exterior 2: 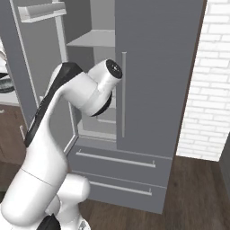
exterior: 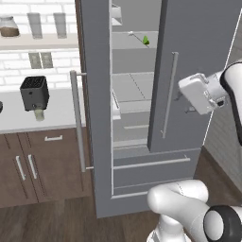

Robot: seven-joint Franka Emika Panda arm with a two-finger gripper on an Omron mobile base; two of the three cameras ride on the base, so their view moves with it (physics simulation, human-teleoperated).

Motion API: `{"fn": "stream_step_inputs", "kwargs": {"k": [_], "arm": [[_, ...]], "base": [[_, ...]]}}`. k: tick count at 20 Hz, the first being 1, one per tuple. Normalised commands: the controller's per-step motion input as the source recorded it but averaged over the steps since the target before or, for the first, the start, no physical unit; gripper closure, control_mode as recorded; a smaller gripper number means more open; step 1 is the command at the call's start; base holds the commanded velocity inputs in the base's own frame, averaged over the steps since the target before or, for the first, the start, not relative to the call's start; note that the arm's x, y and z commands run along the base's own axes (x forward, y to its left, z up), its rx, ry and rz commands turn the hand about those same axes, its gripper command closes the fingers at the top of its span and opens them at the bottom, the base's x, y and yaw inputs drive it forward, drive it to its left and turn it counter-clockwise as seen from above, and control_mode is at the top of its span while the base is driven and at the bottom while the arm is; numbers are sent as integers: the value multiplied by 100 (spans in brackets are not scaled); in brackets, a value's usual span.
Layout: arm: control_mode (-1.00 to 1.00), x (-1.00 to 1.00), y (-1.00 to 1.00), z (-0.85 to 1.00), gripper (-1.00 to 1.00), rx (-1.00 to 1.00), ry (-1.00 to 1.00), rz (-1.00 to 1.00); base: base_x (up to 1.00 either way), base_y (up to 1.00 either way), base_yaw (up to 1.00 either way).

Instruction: Grab a lemon wedge from the fridge and one ice cube from the ice bowl, and put them in the glass of lemonade.

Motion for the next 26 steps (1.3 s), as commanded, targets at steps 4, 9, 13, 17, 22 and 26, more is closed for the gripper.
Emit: {"fn": "stream_step_inputs", "kwargs": {"k": [4, 9, 13, 17, 22, 26], "arm": [[-100, 14, -92, -64, -100, -53, -30, 0], [-100, 52, -39, -27, -100, -43, -46, 0], [-100, 68, 7, 1, -100, -20, -42, -1], [-100, 60, 10, 8, -100, -7, -24, -9], [-100, 62, -16, 0, -100, 1, -3, -17], [-100, 73, -40, 0, -100, 7, 1, -19]], "base": [[0, 0, 0], [0, 0, 0], [0, 0, 0], [0, 0, 0], [0, 0, 0], [0, 0, 0]]}}
